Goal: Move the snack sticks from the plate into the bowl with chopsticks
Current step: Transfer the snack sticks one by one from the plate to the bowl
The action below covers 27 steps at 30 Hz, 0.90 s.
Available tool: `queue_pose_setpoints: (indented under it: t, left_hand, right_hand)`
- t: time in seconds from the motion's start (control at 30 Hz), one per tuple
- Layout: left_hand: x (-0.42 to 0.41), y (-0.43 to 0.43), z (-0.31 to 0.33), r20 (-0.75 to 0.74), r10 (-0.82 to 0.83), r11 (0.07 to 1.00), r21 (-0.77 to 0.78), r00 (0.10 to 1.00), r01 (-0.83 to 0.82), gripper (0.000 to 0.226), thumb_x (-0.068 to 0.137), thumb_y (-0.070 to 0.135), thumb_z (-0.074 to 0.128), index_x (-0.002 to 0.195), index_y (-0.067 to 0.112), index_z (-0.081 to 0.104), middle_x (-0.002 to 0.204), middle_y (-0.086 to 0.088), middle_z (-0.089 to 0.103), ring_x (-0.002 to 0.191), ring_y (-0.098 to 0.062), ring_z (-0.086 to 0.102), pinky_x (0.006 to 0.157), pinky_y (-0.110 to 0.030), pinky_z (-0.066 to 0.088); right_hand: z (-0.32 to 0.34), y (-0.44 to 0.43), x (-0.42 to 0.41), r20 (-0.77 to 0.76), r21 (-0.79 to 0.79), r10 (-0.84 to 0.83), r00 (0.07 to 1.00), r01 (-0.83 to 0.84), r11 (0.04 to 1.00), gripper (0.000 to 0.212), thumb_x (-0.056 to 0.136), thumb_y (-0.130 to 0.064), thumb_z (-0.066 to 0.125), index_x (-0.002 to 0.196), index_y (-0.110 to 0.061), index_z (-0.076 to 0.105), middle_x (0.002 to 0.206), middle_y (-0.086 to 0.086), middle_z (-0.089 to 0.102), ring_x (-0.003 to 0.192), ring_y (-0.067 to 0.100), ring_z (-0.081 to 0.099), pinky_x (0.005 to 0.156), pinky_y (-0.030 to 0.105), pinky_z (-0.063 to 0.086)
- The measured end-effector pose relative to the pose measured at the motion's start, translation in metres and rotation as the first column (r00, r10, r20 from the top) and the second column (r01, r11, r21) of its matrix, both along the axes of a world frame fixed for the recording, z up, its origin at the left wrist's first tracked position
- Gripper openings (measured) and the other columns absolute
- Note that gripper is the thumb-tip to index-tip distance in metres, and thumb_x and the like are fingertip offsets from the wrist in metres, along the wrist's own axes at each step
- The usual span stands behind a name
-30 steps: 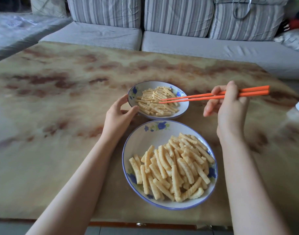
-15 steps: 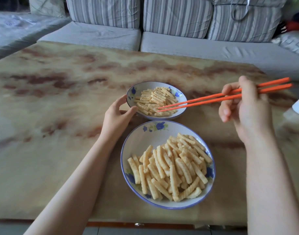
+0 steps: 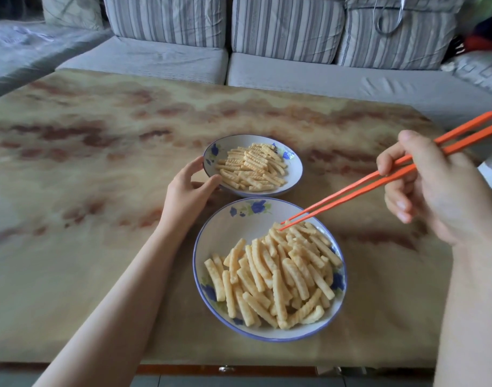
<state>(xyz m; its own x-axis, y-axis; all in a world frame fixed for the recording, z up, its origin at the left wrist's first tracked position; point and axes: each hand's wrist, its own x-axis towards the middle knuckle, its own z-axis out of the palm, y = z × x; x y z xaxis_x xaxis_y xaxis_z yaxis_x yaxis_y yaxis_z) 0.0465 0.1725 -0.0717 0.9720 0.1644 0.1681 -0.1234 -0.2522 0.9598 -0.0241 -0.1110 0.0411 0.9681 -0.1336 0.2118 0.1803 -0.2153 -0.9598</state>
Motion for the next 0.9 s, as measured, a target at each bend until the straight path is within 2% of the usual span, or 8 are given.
queue_pose_setpoints:
  t: [0.13, 0.23, 0.3, 0.43, 0.53, 0.6, 0.73, 0.9]
  left_hand:
    - [0.0, -0.001, 0.001, -0.003, -0.002, 1.0, -0.007, 1.0, 0.002, 0.048, 0.09, 0.022, 0.067, 0.137, 0.024, 0.056, 0.125, 0.009, 0.066, 0.076, -0.011, 0.071, 0.061, -0.014, 0.054]
    - [0.0, 0.0, 0.001, 0.004, -0.003, 1.0, 0.002, 1.0, 0.003, 0.048, 0.091, 0.021, 0.067, 0.137, 0.023, 0.056, 0.126, 0.011, 0.065, 0.077, -0.01, 0.071, 0.061, -0.013, 0.053]
    - [0.0, 0.0, 0.0, 0.006, -0.002, 1.0, 0.002, 1.0, 0.002, 0.047, 0.091, 0.02, 0.067, 0.137, 0.023, 0.056, 0.125, 0.01, 0.066, 0.08, -0.012, 0.071, 0.061, -0.013, 0.054]
    - [0.0, 0.0, 0.0, -0.009, 0.003, 1.0, -0.006, 1.0, -0.003, 0.047, 0.091, 0.02, 0.067, 0.136, 0.024, 0.057, 0.116, 0.009, 0.069, 0.082, -0.016, 0.072, 0.061, -0.012, 0.053]
    - [-0.001, -0.001, 0.002, -0.012, 0.01, 1.0, -0.001, 1.0, -0.01, 0.045, 0.091, 0.02, 0.066, 0.135, 0.024, 0.058, 0.101, 0.02, 0.068, 0.076, -0.004, 0.07, 0.059, -0.007, 0.049]
    - [-0.001, -0.001, 0.002, -0.013, 0.01, 1.0, -0.001, 1.0, -0.01, 0.046, 0.091, 0.019, 0.066, 0.135, 0.024, 0.057, 0.1, 0.023, 0.066, 0.077, -0.007, 0.071, 0.059, -0.007, 0.049]
    - [-0.001, -0.001, 0.002, -0.007, 0.004, 1.0, -0.002, 1.0, -0.004, 0.046, 0.091, 0.019, 0.066, 0.136, 0.023, 0.057, 0.12, 0.009, 0.068, 0.079, -0.009, 0.071, 0.059, -0.009, 0.05]
    - [-0.002, -0.001, 0.002, -0.009, 0.003, 1.0, -0.002, 1.0, -0.003, 0.046, 0.091, 0.019, 0.067, 0.135, 0.024, 0.057, 0.109, 0.012, 0.07, 0.079, -0.009, 0.072, 0.06, -0.01, 0.051]
  right_hand:
    - [-0.005, 0.009, 0.005, 0.035, 0.017, -0.044, 0.998, 0.044, 0.999, 0.051, 0.103, -0.028, 0.034, 0.057, -0.015, 0.054, 0.037, 0.009, 0.038, 0.025, 0.02, 0.033, 0.035, 0.019, 0.022]
    - [-0.005, 0.015, 0.007, 0.068, 0.098, -0.078, 0.995, 0.071, 0.993, 0.06, 0.102, -0.026, 0.034, 0.048, -0.019, 0.059, 0.058, 0.018, 0.04, 0.026, 0.018, 0.035, 0.039, 0.03, 0.022]
    - [-0.004, 0.019, 0.008, 0.076, 0.158, -0.091, 0.993, 0.078, 0.984, 0.062, 0.102, -0.024, 0.034, 0.046, -0.02, 0.059, 0.06, 0.018, 0.039, 0.026, 0.017, 0.035, 0.04, 0.032, 0.022]
    - [-0.006, 0.026, 0.013, 0.11, 0.314, -0.146, 0.983, 0.105, 0.944, 0.056, 0.102, -0.02, 0.033, 0.05, -0.017, 0.055, 0.051, 0.004, 0.049, 0.026, 0.014, 0.036, 0.038, 0.025, 0.02]
    - [-0.008, 0.034, 0.018, 0.14, 0.41, -0.22, 0.965, 0.146, 0.9, 0.044, 0.102, -0.017, 0.032, 0.06, -0.015, 0.047, 0.049, -0.005, 0.052, 0.028, 0.014, 0.038, 0.038, 0.023, 0.026]
    - [-0.011, 0.042, 0.02, 0.16, 0.41, -0.253, 0.954, 0.169, 0.896, 0.047, 0.102, -0.019, 0.032, 0.059, -0.017, 0.049, 0.043, -0.003, 0.051, 0.028, 0.015, 0.039, 0.04, 0.026, 0.026]
    - [-0.016, 0.058, 0.027, 0.196, 0.348, -0.278, 0.941, 0.198, 0.916, 0.046, 0.104, -0.022, 0.03, 0.063, -0.014, 0.049, 0.036, -0.002, 0.046, 0.028, 0.017, 0.042, 0.04, 0.028, 0.027]
    - [-0.031, 0.074, 0.038, 0.213, 0.199, -0.219, 0.952, 0.177, 0.964, 0.049, 0.105, -0.027, 0.03, 0.064, -0.014, 0.052, 0.035, 0.002, 0.047, 0.029, 0.019, 0.045, 0.036, 0.022, 0.029]
